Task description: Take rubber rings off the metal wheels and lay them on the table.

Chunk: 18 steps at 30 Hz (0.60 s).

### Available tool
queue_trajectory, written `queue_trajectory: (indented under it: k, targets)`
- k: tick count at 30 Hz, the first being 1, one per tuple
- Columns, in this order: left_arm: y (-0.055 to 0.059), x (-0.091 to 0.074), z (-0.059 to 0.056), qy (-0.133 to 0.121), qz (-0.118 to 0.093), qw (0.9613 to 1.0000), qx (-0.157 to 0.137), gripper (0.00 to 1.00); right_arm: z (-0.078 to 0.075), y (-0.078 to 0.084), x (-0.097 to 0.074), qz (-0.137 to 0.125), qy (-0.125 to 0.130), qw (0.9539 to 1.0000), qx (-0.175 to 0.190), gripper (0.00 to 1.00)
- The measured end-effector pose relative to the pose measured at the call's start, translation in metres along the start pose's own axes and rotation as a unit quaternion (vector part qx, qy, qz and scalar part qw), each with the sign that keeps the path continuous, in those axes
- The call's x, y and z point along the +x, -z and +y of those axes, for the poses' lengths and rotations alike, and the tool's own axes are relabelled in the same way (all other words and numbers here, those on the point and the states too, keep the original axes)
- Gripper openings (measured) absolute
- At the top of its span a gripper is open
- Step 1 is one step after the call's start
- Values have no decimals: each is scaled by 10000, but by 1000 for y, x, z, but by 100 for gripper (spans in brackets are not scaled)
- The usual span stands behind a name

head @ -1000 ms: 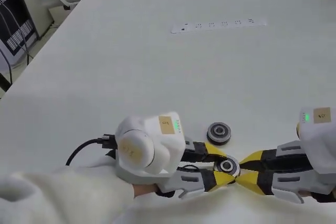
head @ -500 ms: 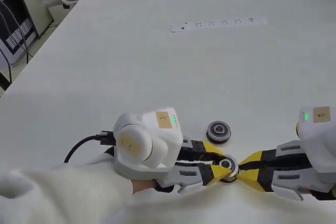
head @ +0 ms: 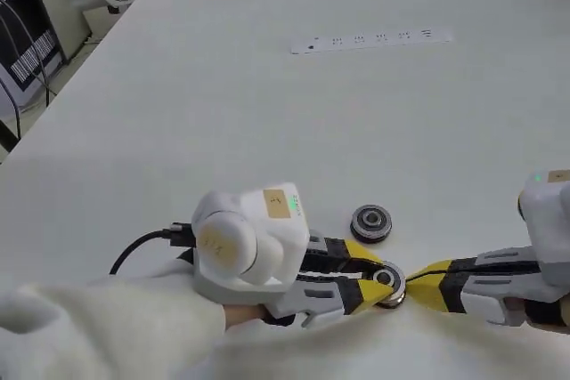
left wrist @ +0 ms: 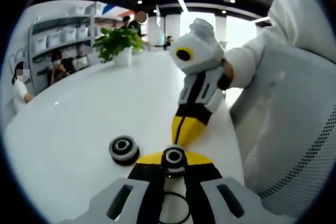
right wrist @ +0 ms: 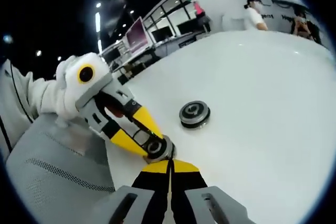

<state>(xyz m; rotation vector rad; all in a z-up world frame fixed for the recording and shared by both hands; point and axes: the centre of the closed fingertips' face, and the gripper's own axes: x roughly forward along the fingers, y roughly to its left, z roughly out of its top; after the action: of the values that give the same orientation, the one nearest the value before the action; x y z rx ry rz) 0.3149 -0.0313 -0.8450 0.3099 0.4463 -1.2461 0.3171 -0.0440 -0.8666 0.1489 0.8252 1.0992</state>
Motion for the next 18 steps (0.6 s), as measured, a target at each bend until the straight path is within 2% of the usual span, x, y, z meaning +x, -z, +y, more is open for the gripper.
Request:
queue_trajectory:
  k: [2, 4, 6, 7, 8, 18]
  targets:
    - [0, 1, 0, -5, -6, 10000, -12, 14, 0, -3, -3, -112, 17, 9995, 291, 0]
    - [0, 1, 1, -4, -13, 10000, -25, 14, 0, -11, -5, -335, 0, 9976, 605, 0]
    - [0, 1, 1, -10, -18, 10000, -36, 14, 4, -16, -7, -509, -220, 9938, 964, 0]
    - [0, 1, 1, -11, -17, 10000, -36, 14, 6, -13, -8, -473, -313, 9930, 1040, 0]
    - [0, 1, 0, -12, -14, 10000, -21, 14, 2, -12, -7, -470, -213, 9939, 978, 0]
    - [1, 3, 1, -17, 52, 10000, 74, 13, 8, -14, -6, -578, -412, 9881, 1367, 0]
